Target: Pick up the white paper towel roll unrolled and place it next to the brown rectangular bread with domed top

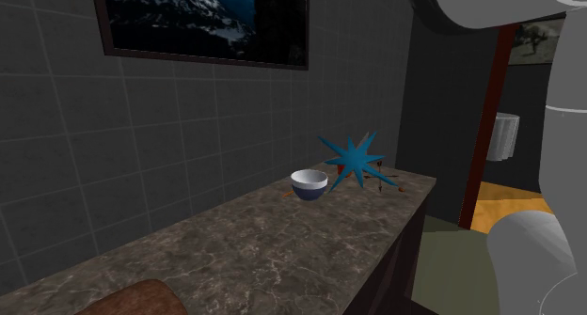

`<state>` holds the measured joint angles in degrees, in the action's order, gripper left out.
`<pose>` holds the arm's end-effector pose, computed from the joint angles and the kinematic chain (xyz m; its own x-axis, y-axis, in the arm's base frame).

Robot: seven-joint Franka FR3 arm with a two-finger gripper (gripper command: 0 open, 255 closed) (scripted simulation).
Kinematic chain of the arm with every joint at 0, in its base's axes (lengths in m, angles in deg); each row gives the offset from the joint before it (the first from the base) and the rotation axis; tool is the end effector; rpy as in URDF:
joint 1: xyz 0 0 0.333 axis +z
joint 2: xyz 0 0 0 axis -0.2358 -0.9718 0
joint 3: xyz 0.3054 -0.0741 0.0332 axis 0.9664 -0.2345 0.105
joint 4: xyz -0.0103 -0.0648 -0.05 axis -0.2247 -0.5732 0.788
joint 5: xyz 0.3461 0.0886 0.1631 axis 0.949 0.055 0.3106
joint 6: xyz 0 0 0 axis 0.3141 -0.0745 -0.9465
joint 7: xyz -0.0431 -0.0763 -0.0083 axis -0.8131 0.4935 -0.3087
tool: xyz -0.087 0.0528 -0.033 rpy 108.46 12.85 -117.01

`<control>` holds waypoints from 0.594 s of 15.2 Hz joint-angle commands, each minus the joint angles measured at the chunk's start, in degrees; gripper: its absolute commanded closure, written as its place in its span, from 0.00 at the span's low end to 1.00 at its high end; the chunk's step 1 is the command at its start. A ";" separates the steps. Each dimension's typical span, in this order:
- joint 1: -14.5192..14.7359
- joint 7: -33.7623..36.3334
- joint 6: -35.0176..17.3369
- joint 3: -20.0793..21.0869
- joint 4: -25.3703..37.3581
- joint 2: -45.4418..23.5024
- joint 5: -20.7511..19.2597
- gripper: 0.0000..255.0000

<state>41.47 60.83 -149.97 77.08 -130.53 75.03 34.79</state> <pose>0.3690 0.4603 0.4167 0.9997 0.0238 -0.0066 0.0239 -0.9996 0.0164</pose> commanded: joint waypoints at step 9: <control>0.00 0.00 -0.02 0.00 0.00 -0.01 -0.01 0.00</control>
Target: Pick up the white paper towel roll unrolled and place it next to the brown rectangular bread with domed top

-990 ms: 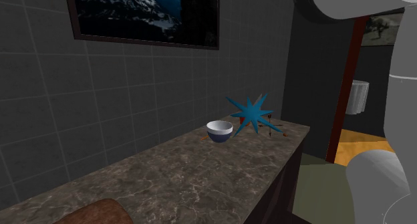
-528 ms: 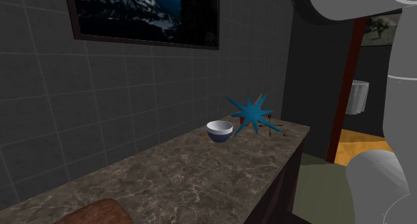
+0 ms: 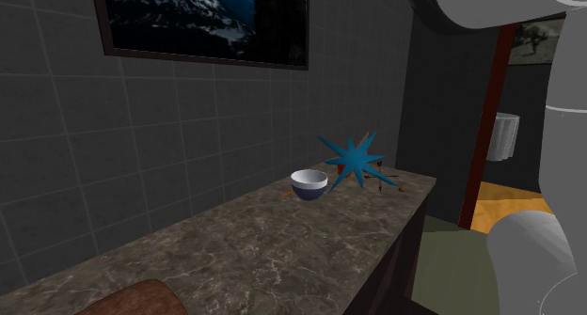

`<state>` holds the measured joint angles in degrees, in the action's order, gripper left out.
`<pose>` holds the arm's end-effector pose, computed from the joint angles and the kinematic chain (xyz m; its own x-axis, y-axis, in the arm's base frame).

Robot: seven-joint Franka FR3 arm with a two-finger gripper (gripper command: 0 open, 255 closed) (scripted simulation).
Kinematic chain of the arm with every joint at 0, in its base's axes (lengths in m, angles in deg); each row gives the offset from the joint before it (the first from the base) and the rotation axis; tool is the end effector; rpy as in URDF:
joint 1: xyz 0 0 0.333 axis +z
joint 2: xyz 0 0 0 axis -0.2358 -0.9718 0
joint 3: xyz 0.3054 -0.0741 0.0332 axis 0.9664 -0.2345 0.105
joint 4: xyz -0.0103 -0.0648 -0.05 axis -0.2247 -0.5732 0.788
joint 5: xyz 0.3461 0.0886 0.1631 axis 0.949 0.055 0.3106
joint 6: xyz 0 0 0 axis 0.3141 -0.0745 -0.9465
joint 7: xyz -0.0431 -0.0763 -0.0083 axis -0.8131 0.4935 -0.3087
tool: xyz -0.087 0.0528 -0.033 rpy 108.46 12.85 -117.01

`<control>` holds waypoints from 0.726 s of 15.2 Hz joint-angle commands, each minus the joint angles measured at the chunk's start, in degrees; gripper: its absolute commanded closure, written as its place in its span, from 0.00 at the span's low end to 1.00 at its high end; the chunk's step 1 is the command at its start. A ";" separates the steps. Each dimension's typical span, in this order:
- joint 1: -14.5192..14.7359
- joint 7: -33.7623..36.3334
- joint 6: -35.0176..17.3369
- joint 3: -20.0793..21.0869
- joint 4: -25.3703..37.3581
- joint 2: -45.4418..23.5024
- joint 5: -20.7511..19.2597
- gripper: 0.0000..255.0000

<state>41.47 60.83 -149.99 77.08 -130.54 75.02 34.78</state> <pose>0.3690 0.4603 0.4165 0.9997 0.0239 -0.0065 0.0240 -0.9996 0.0165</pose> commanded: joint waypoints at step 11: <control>-0.14 -0.74 6.85 0.19 5.09 1.97 1.08 0.00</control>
<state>41.32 60.09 -143.15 77.27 -125.47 77.00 35.87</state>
